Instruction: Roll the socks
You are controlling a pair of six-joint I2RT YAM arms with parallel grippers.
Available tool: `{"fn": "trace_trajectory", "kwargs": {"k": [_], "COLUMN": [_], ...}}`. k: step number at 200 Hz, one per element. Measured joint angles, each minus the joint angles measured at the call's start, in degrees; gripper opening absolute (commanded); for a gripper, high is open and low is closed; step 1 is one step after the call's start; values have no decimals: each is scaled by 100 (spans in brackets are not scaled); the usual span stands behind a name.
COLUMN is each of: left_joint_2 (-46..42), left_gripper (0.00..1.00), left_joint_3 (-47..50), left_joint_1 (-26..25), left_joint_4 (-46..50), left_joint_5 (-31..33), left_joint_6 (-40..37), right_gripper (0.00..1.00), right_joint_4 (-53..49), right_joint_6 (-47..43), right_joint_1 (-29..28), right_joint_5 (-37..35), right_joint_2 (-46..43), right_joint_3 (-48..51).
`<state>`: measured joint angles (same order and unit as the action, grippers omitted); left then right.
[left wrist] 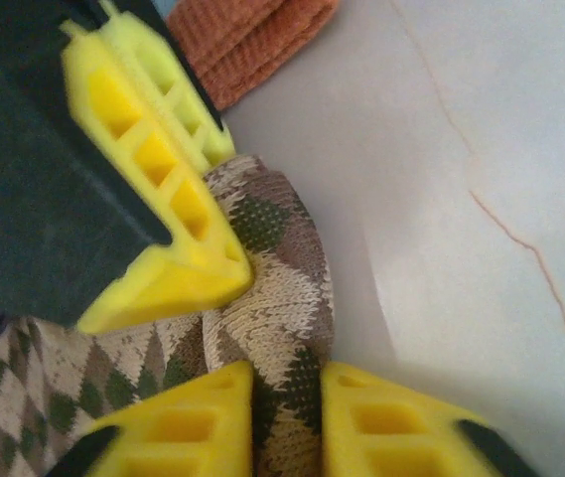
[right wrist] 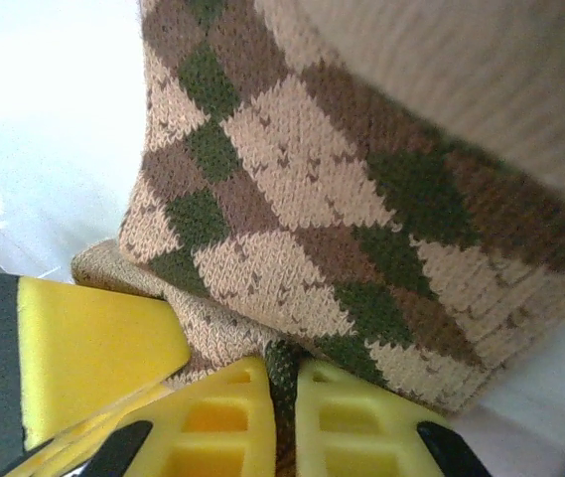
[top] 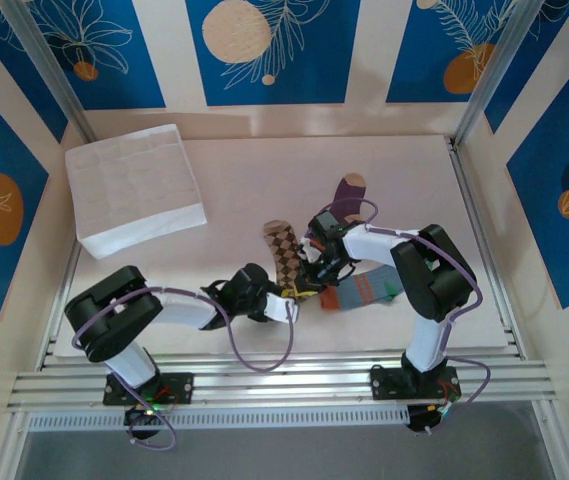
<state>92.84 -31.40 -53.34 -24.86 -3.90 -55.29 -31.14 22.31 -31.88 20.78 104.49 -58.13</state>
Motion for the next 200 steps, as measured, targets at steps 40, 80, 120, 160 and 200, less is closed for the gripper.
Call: {"fn": "trace_trajectory", "kwargs": {"k": [40,80,120,160,200], "left_joint_2": [2,238,584,901,1209], "left_gripper": [0,0,0,0,0], "left_joint_3": [-417,-938,-1429,-1823,-2138], "left_joint_1": [-4,179,531,817,1056], "left_joint_4": [737,1482,2050,2577,2953], "left_joint_5": [-332,-1316,-2365,-3185,-3766], "left_joint_6": [299,1043,1851,2476,2977], "right_gripper": [41,43,39,37,39], "right_joint_4": [149,435,826,1403,1792], "right_joint_6": [-20,149,186,184,184], "right_joint_1": [66,463,575,540,483], "right_joint_5": [0,173,116,374,540], "right_joint_2": [-343,-944,-1419,-1700,-1449], "right_joint_3": [304,933,1220,1580,1692]}}
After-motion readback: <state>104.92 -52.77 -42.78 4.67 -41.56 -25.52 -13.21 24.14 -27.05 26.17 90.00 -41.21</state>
